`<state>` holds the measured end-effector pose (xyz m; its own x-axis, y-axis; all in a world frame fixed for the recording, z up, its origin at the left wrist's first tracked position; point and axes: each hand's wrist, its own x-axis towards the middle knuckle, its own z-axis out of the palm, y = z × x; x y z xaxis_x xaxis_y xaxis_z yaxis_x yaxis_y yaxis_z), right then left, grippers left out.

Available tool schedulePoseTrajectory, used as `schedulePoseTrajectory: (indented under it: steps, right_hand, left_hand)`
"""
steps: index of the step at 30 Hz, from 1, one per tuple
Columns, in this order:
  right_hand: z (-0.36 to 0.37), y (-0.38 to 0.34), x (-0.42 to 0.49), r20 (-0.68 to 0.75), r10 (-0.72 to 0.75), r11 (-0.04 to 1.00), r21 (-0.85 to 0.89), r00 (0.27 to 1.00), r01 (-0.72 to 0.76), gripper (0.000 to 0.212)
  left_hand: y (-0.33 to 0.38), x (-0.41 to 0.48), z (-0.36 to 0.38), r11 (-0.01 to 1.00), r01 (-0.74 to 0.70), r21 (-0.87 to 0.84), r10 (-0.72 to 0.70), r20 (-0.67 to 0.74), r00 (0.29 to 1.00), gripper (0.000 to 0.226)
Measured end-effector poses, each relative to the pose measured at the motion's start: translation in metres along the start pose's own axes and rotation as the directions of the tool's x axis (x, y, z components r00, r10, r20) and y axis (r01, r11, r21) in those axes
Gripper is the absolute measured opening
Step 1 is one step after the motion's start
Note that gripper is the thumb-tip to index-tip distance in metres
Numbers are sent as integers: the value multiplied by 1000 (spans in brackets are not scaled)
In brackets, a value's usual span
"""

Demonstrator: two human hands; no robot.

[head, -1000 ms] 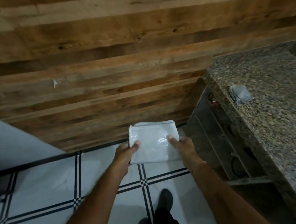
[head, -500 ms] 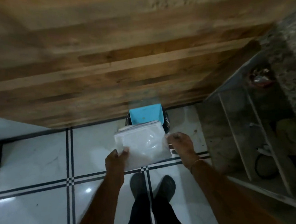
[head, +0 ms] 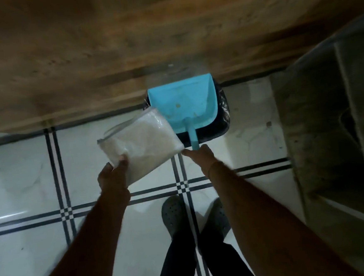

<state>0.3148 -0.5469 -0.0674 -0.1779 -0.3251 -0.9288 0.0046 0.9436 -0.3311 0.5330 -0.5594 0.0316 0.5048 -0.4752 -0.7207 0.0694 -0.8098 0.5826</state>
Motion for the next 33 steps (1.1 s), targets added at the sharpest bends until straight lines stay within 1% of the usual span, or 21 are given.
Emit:
schedulePoseTrajectory:
  steps: [4,7,8,10,12,15,17,18,20,22,24,26,28,30,31,33]
  right_hand:
    - [17,8,36,-136,-73,995,50,988,80,47]
    - [5,25,20,-207,-200,977,34,958,211,24]
    - [-2,35,7,-228,-244,968,7,943,252,21]
    - [-25,48,-24,-291,-301,952,-40,908,303,21]
    - [-51,55,-57,-407,-288,948,4,867,317,22]
    - [-86,60,-98,-544,-167,943,157,822,295,21]
    - [-100,63,-113,-573,-102,917,263,814,300,15]
    - [-106,64,-116,-570,-87,907,293,817,301,14]
    - [-113,67,-113,-547,-63,886,354,835,299,21]
    - [-115,72,-104,-520,-72,861,399,851,316,26]
    - [-113,78,-90,-499,-96,842,421,861,337,27]
    - [-108,84,-75,-483,-126,847,402,866,348,29]
    - [-103,90,-63,-476,-148,862,368,867,350,30]
    - [-100,95,-59,-467,-174,896,290,867,336,34]
    - [-100,97,-61,-458,-175,917,247,872,314,35]
    - [-101,100,-74,-448,-161,946,182,879,266,36]
  left_hand:
    - [-11,26,11,998,53,-42,-54,-23,998,23]
    - [-12,25,22,993,79,-85,-81,-24,996,21]
    - [-12,22,23,992,89,-92,-91,-19,996,21]
    - [-5,10,28,990,103,-95,-104,-13,994,22]
    - [9,-3,36,991,102,-91,-105,-34,994,26]
    - [31,-11,54,993,77,-87,-82,-54,995,26]
    - [37,-7,70,995,50,-83,-54,-46,997,25]
    - [40,-5,79,998,30,-60,-32,-33,999,23]
    - [36,4,102,1000,1,-3,-1,14,1000,18]
    - [29,15,125,998,-20,56,16,55,998,29]
    - [21,25,148,995,-36,97,28,83,996,26]
    - [13,39,166,984,-54,170,38,97,995,19]
    - [3,52,175,977,-51,206,24,128,991,22]
    - [-4,54,175,973,-23,230,-9,140,990,26]
    - [-5,52,172,964,-30,265,-5,130,991,23]
    - [2,34,161,924,-103,369,57,134,989,10]
